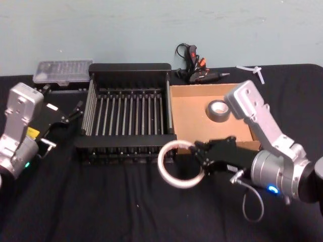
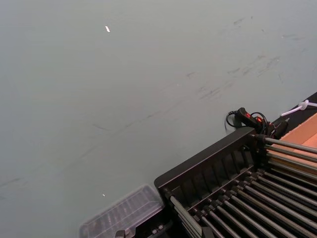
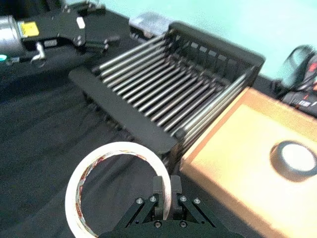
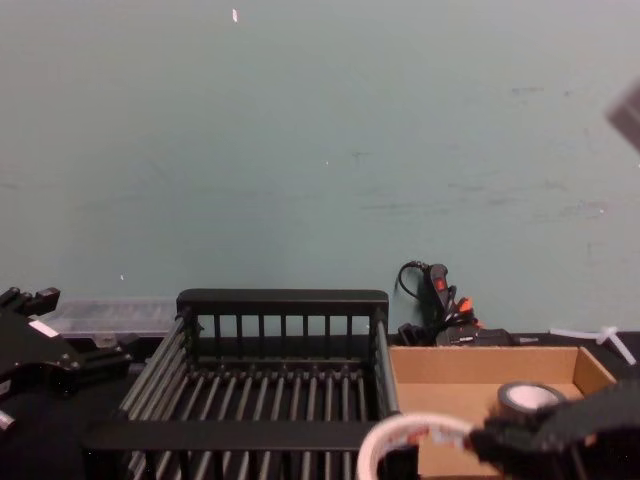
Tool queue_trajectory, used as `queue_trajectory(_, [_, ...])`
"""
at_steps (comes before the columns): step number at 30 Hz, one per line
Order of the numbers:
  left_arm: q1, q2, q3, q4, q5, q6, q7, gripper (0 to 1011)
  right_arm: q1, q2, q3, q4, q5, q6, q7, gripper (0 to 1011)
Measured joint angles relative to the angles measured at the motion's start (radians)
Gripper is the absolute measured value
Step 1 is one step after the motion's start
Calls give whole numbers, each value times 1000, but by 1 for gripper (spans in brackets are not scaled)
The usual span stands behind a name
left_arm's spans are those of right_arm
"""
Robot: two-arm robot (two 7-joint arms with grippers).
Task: Pick up the white tape and place it into the black box , Pick up the silver tape and place it into the brown box.
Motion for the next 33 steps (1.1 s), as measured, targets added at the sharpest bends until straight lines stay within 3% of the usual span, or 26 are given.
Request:
queue_trajectory(11, [0, 0, 0, 0, 0, 0, 0, 1001, 82, 1, -6, 46, -29, -100, -18, 97])
queue_trajectory(17, [0, 0, 0, 0, 0, 0, 0, 1001, 158, -16, -28, 113, -58, -140, -21, 97])
queue_trajectory(26, [0, 0, 0, 0, 0, 0, 0, 1001, 289, -68, -77, 262, -108, -209, -19, 97])
queue_trajectory(33, [0, 0, 0, 0, 0, 0, 0, 1001, 397, -130, -117, 416, -153, -274, -17, 97])
